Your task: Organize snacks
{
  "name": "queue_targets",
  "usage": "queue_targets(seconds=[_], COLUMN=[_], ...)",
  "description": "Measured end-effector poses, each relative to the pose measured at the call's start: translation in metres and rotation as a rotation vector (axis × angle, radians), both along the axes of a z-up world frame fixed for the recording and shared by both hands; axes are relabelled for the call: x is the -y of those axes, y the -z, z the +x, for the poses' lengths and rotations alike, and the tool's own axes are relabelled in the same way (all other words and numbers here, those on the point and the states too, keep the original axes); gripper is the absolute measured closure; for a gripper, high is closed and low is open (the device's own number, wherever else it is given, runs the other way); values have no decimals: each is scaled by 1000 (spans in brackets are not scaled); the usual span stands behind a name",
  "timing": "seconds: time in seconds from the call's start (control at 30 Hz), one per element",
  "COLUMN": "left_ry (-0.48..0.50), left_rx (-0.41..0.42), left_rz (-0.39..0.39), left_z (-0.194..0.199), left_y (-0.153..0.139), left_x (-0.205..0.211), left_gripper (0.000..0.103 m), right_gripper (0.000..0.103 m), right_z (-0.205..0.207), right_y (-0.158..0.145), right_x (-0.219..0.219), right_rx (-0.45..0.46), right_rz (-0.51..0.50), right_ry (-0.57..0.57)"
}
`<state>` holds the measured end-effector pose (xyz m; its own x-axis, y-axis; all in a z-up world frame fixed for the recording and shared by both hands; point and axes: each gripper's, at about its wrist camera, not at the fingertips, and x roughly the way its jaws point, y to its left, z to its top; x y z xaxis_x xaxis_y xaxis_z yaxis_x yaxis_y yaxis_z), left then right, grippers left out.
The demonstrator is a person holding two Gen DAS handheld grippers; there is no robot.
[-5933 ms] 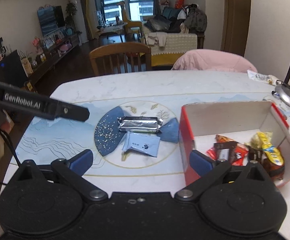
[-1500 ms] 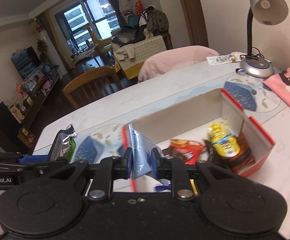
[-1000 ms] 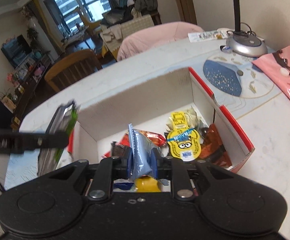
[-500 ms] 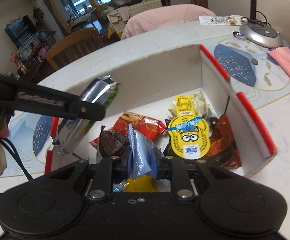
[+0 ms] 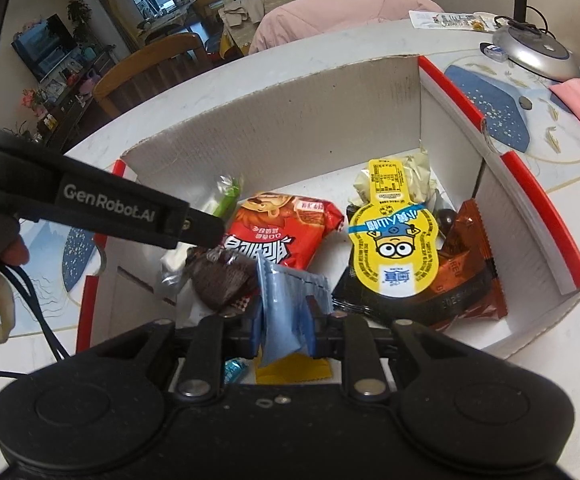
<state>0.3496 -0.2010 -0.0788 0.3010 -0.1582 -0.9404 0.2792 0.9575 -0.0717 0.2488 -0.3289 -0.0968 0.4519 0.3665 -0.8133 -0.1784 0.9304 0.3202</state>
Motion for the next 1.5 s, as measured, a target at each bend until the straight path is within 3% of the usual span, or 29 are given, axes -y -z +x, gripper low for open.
queue_targets(seconds=[0.5, 1.07, 1.5], left_ry=[-41, -37, -78], left_rx=[88, 265, 353], left_rz=[-91, -199, -270], left_z=[-35, -110, -161], left_y=[-27, -74, -97], left_x=[-19, -66, -112], left_gripper=[46, 43, 33], right_gripper=[83, 82, 78], right_z=[-10, -61, -105], right_y=[-13, -67, -99], right_x=[0, -13, -40], right_rx=[40, 198, 318], right_rz=[3, -48, -49], right_ry=[-51, 28, 59])
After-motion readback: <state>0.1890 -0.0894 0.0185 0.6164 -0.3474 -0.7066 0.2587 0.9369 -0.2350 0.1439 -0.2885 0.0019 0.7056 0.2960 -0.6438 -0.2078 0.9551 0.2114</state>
